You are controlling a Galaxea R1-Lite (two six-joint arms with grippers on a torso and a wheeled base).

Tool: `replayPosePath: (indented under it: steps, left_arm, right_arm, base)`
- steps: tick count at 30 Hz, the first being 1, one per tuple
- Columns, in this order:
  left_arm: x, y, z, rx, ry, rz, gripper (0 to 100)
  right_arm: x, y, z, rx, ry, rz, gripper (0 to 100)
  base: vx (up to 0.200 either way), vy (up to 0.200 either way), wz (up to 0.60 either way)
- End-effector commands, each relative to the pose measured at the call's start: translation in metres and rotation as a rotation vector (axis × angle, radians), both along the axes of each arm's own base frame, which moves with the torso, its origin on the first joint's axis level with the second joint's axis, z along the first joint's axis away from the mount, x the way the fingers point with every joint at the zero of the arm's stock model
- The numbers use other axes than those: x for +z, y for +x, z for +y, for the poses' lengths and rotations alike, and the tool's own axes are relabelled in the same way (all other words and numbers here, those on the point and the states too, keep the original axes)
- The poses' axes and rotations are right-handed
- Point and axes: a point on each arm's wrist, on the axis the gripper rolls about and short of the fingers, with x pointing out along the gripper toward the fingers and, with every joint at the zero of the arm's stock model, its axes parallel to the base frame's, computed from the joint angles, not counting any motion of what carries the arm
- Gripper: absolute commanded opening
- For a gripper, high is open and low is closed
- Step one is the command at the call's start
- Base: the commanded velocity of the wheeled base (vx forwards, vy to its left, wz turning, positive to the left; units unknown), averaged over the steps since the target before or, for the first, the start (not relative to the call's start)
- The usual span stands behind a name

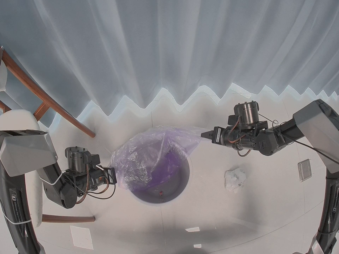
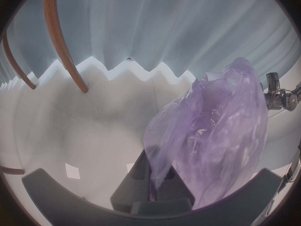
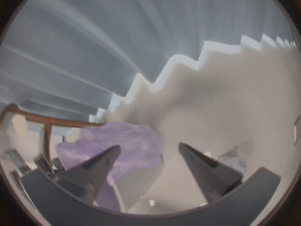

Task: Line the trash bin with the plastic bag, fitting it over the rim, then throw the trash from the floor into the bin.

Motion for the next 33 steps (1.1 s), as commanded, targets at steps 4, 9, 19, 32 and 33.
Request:
replayPosePath:
  steps: [4,9,19,32,33]
  left_arm:
    - [0.008,-0.008,-0.004,-0.019,-0.005,-0.027,0]
    - [0.007,-0.013,-0.009,-0.036,-0.008,-0.04,0]
    - [0.001,-0.028,-0.011,-0.069,0.021,-0.053,0]
    - [-0.001,-0.029,-0.01,-0.07,0.024,-0.072,0]
    - [-0.001,-0.029,-0.01,-0.068,0.023,-0.072,0]
  right_arm:
    - [0.076,-0.038,0.007,-0.032,0.286,0.034,100]
    - [0.091,-0.061,0.046,-0.013,0.375,0.17,100]
    - [0.087,-0.049,0.109,-0.019,0.35,0.21,100]
    - [0.064,-0.018,0.128,-0.082,0.286,0.24,100]
    - [0.062,-0.017,0.129,-0.081,0.279,0.248,100]
  base:
    - [0.0,0.0,0.0]
    - [0.0,0.0,0.0]
    - [0.0,0.0,0.0]
    - [0.0,0.0,0.0]
    - [0.0,0.0,0.0]
